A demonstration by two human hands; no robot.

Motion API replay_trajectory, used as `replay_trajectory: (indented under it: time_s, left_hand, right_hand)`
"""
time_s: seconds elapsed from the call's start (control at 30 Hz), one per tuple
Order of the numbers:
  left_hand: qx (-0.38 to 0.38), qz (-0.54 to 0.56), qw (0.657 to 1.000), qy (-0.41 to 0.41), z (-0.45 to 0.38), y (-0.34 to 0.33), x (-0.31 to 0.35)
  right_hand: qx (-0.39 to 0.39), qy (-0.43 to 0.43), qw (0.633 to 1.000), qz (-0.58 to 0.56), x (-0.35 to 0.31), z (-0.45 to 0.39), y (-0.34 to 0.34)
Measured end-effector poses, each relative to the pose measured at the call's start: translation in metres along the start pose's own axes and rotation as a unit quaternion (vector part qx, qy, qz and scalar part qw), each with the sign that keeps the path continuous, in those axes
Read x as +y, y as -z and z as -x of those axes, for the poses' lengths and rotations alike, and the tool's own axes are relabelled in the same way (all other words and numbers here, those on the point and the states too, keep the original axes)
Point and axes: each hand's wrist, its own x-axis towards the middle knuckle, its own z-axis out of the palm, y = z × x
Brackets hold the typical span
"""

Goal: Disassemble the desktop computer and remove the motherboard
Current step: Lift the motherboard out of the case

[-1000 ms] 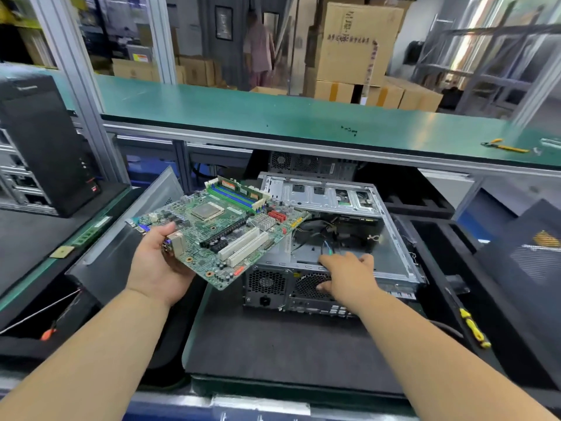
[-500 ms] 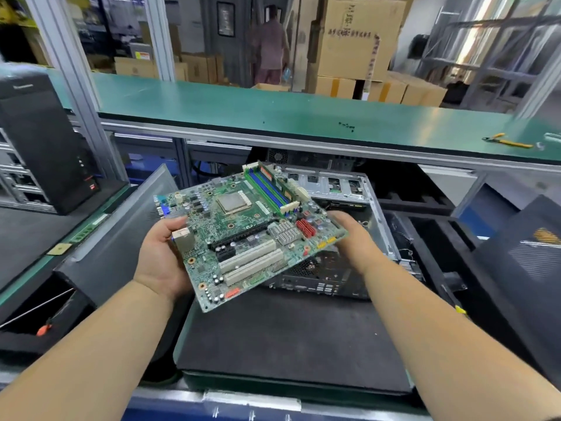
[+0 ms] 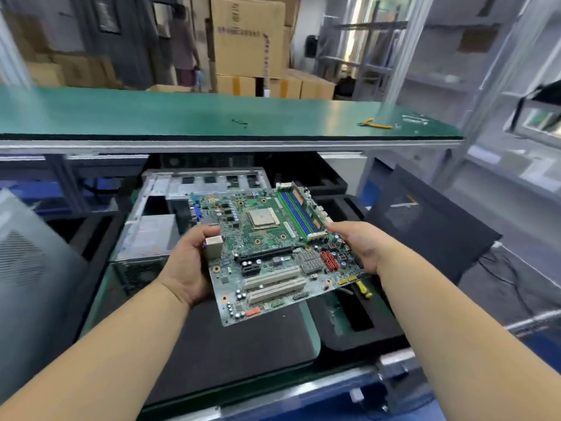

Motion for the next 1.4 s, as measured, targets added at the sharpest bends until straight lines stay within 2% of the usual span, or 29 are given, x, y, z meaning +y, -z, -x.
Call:
replay_trajectory:
  time_s: [0.23, 0.5, 0.77, 0.9, 1.0, 1.13, 1.23, 1.4]
  left_hand:
    - [-0.048, -0.05, 0.992, 0.106, -0.039, -0.086, -0.06]
    - [-0.017, -0.073, 0.982, 0.171, -0.075, -0.129, -0.14]
    - [0.098, -0.273, 0.928, 0.236, -0.101, -0.101, -0.208]
    - [0.097, -0.368, 0.886, 0.263, -0.102, -0.083, -0.22]
    - [0.101, -0.437, 0.857, 0.253, -0.101, -0.082, -0.22]
    - [0.099, -0.48, 0.84, 0.233, -0.102, -0.084, -0.218]
    - [0.09, -0.526, 0.812, 0.237, -0.101, -0.087, -0.216]
    - [0.09, -0.531, 0.804, 0.253, -0.101, -0.09, -0.212]
  right_hand:
    - [0.084, 0.015, 0.996, -0.002, 0.051, -0.036, 0.099]
    - [0.132, -0.027, 0.991, 0.005, 0.133, -0.07, 0.17]
    - [0.115, -0.068, 0.991, 0.033, 0.198, -0.087, 0.16]
    - [0.103, -0.079, 0.99, 0.058, 0.217, -0.091, 0.145]
    - [0.106, -0.065, 0.989, 0.079, 0.221, -0.092, 0.141]
    - [0.119, -0.068, 0.983, 0.125, 0.216, -0.091, 0.143]
    - [0.105, -0.077, 0.979, 0.159, 0.212, -0.09, 0.145]
    - [0.087, -0.085, 0.976, 0.18, 0.204, -0.09, 0.147]
